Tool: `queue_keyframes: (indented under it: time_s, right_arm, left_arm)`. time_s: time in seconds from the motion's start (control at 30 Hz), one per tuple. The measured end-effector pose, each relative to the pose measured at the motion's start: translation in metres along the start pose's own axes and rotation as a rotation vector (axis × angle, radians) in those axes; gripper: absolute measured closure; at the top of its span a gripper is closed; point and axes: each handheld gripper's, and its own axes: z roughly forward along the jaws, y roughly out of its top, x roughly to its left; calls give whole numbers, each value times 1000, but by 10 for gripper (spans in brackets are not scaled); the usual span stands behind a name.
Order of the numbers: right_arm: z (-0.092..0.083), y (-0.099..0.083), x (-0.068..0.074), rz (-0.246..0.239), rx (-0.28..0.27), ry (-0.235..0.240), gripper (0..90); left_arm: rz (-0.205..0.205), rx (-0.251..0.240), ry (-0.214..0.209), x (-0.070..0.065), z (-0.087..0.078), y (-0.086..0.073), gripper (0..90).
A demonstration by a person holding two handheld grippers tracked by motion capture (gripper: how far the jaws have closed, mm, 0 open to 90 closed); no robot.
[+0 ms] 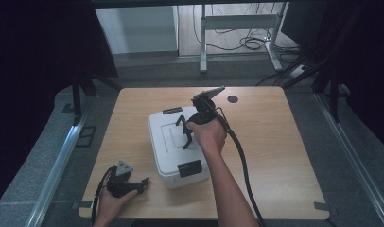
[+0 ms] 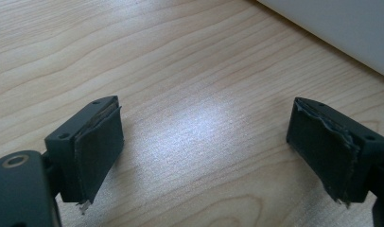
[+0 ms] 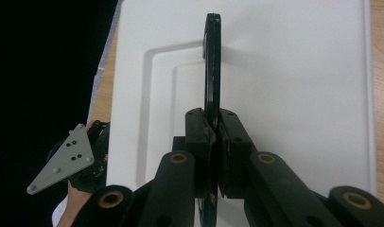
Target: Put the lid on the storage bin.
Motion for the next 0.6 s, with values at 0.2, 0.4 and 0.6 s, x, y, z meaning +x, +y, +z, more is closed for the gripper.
queue_keyframes:
  time_s: [0.2,0.4,0.6]
  right_arm:
    - [-1,0,5,-5,8,4,845]
    - [3,-1,-2,15,9,9,848]
    - [5,-2,-8,33,8,40,845]
  left_arm:
    - [-1,0,-1,0,0,0,116]
    - [3,3,-1,0,0,0,116]
    - [2,3,-1,0,0,0,116]
